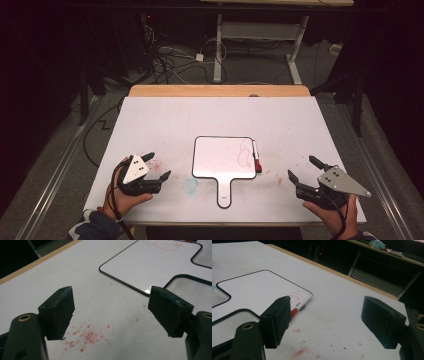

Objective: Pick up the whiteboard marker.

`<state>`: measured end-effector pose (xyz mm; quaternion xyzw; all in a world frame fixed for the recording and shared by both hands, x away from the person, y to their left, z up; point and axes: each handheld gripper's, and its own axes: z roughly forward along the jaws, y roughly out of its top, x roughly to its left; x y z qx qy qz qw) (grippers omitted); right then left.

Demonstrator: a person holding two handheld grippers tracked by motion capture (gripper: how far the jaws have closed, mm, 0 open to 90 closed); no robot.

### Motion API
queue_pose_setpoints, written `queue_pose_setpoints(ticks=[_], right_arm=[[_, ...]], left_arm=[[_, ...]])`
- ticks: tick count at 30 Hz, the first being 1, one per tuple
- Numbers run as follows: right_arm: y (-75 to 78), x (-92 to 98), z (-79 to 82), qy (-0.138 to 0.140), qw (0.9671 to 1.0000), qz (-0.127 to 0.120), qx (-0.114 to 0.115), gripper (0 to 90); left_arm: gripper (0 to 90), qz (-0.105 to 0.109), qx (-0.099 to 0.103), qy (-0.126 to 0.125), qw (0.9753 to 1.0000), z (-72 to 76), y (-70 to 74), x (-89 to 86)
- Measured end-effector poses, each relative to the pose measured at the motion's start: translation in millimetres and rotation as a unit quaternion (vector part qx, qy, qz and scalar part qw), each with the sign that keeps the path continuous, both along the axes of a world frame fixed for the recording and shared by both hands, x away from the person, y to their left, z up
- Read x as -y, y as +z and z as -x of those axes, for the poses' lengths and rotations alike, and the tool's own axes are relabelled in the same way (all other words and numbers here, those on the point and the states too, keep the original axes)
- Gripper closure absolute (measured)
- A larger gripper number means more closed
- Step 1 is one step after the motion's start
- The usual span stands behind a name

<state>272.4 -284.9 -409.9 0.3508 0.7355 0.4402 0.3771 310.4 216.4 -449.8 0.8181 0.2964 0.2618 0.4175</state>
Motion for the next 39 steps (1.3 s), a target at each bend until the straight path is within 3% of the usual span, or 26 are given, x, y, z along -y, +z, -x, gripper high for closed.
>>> queue_pose_setpoints(ticks=[2,6,14,16,24,26,28,39], right_arm=[[1.0,3.2,-1.1,0.001,1.0,-0.006,-0.007,25.2],[2.2,6.7,-2.7,0.002,0.9998,-0.012,-0.016,25.8],[1.8,11.0,-14.1,-0.009,0.9955,-0.027,-0.091,29.9],[0.4,11.2,-19.4,-0.011,0.9923,-0.029,-0.12,31.3],[-0.1,12.6,-46.6,-0.015,0.9816,-0.045,-0.185,33.3],[0.0,11.6,-52.5,-0.015,0.9794,-0.046,-0.196,33.8],[0.3,10.8,-58.4,-0.014,0.9764,-0.049,-0.21,34.4],[-3.7,-4.5,-92.9,-0.01,0.9575,-0.056,-0.283,37.1]], left_arm=[[20.4,-0.012,0.001,-0.009,0.9999,-2.3,-2.1,4.3],[20.4,-0.014,-0.001,-0.011,0.9998,-2.2,-3.4,6.0],[20.4,-0.017,-0.002,-0.013,0.9998,-1.8,-3.3,1.8],[20.4,-0.018,-0.003,-0.011,0.9998,-1.9,-3.4,1.6],[20.4,-0.025,-0.001,-0.009,0.9997,-0.9,-4.8,1.8],[20.4,-0.025,-0.01,-0.008,0.9996,-1.1,-6.0,2.0],[20.4,-0.03,-0.005,-0.01,0.9995,-1.9,-6.5,1.9],[20.4,-0.033,-0.014,-0.01,0.9993,-0.6,-8.2,3.2]])
